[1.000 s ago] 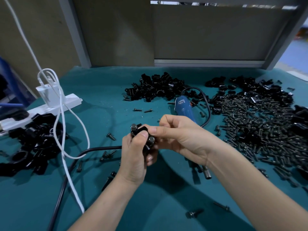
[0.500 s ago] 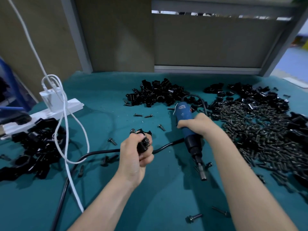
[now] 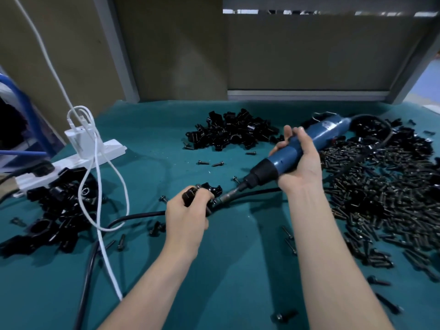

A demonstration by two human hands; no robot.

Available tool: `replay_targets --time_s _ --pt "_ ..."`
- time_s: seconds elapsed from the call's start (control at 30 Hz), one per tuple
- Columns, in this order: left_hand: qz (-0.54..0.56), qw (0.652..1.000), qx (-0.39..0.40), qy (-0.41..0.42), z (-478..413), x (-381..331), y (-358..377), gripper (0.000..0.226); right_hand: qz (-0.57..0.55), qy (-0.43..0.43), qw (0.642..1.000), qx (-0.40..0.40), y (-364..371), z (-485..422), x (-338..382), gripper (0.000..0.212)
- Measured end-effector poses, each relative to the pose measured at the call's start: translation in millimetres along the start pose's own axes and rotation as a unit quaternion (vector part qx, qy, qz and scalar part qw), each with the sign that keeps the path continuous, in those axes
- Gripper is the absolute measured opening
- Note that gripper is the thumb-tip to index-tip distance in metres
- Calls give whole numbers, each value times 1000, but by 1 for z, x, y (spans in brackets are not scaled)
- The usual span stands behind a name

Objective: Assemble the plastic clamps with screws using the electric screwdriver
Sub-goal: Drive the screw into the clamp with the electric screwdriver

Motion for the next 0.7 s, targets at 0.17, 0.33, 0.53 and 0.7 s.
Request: replay_targets --time_s 0.17,0.33,0.53,0.7 --pt "-55 998 -34 20 -3 -4 -6 5 -47 -33 998 -16 -1 0 5 21" --pt "-141 985 -68 75 -6 -9 -13 8 -57 -48 997 2 12 4 -2 17" --pt "-144 982 -84 84 -6 -9 -11 22 -25 -50 998 16 24 10 -10 19" --pt "-151 983 -78 65 -10 -6 -12 13 -16 -47 998 26 28 14 -15 18"
Point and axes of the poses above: each hand's wrist, its own z-axis away from the middle knuckle, its own y-axis out of the palm, x = y × z, the point moved 1 cm from there along -z, towards the middle knuckle, and after that the axes turned 13 degrees about -z, right-handed, at the moved point
